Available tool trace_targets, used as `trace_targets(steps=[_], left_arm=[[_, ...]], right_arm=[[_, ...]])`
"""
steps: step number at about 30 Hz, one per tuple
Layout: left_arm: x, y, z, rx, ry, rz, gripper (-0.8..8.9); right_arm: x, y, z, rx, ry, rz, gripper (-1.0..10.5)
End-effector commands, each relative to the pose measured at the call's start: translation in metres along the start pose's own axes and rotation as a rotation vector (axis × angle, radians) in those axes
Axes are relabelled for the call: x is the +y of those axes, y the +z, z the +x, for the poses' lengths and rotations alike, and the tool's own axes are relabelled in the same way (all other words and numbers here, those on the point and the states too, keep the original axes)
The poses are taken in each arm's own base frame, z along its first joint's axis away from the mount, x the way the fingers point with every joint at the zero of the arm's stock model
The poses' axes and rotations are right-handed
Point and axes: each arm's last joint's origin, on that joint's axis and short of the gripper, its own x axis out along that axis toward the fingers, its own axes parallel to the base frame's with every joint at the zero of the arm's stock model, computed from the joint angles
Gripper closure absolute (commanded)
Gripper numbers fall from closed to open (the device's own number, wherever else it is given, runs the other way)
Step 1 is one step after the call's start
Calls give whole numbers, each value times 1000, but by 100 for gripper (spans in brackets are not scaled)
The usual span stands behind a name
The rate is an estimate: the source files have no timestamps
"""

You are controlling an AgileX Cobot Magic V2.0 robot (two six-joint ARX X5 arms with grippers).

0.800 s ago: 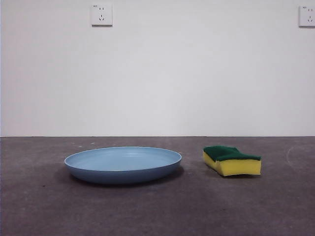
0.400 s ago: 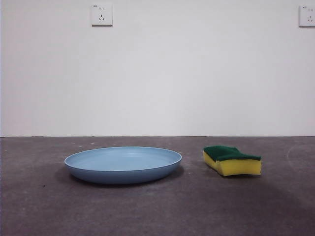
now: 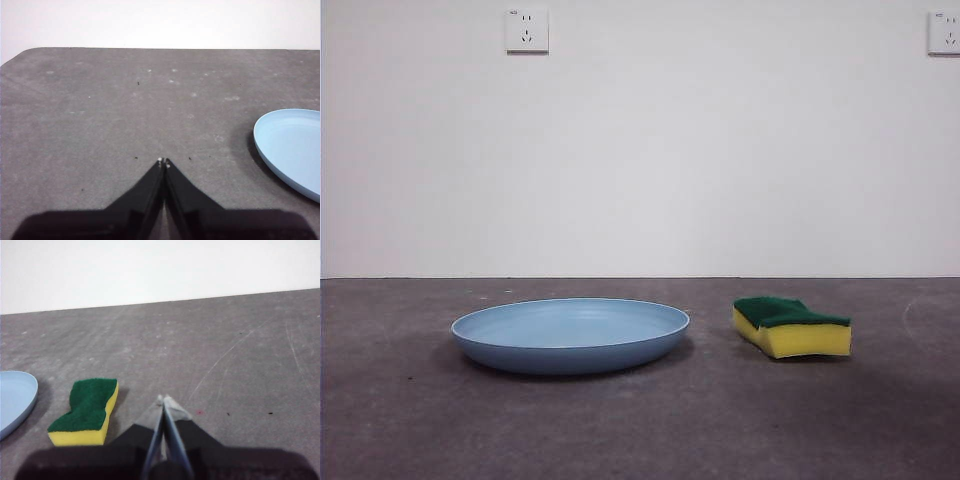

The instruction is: Pick up the plate,pick up the cloth,clean the plate with the cloth

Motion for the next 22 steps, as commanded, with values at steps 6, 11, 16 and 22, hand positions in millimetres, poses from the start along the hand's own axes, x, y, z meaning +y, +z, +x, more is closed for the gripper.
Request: trace_targets(steps=[6, 11, 16, 22], left_arm=[[1, -4, 1, 14, 4, 0, 817], [1, -4, 1, 14, 4, 0, 817], [1, -4, 1, 14, 4, 0, 817], [1, -4, 1, 14, 4, 0, 817]], right_arm=[[-1, -12, -2, 69, -4, 37, 946], [0, -12, -2, 73, 15, 94, 946], [0, -12, -2, 74, 9, 101, 946], [0, -12, -2, 74, 9, 101, 946]])
